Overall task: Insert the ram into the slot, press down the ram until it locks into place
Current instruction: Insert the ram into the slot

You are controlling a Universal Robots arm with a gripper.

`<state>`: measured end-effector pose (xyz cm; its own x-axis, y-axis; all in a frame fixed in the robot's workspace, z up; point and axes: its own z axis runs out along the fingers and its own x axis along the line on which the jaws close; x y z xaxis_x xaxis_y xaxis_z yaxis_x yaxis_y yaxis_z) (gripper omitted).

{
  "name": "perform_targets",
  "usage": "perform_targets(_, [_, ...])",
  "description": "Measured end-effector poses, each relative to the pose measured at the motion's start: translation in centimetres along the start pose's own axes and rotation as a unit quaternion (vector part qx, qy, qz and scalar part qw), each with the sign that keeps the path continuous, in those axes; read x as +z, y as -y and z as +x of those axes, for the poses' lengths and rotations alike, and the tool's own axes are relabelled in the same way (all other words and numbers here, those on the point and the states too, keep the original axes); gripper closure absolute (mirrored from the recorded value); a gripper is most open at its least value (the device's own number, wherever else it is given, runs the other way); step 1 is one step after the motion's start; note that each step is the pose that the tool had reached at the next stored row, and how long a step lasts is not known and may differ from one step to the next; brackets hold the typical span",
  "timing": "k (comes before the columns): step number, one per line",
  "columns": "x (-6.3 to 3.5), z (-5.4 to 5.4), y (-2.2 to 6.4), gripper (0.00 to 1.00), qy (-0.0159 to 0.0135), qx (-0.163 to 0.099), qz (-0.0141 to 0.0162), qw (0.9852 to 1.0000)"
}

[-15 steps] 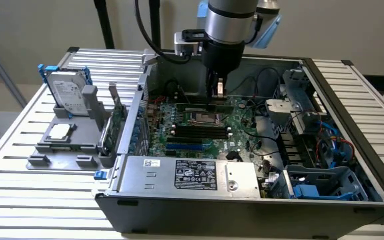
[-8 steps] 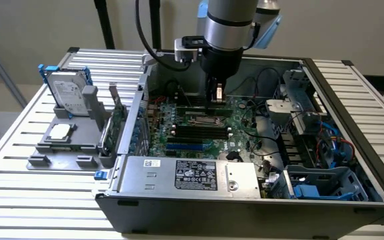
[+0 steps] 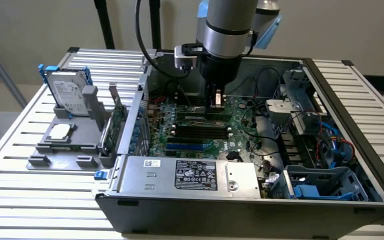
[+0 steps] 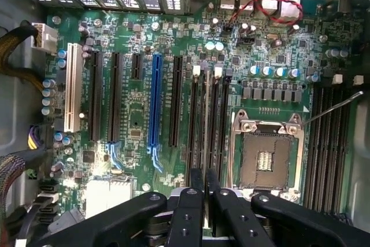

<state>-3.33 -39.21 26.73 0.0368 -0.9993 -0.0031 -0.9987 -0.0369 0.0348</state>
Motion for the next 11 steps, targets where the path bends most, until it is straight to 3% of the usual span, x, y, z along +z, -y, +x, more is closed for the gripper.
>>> perform_targets(11, [1.93, 0.0, 0.06, 0.87, -0.0130, 0.000, -0.0004, 0.9999])
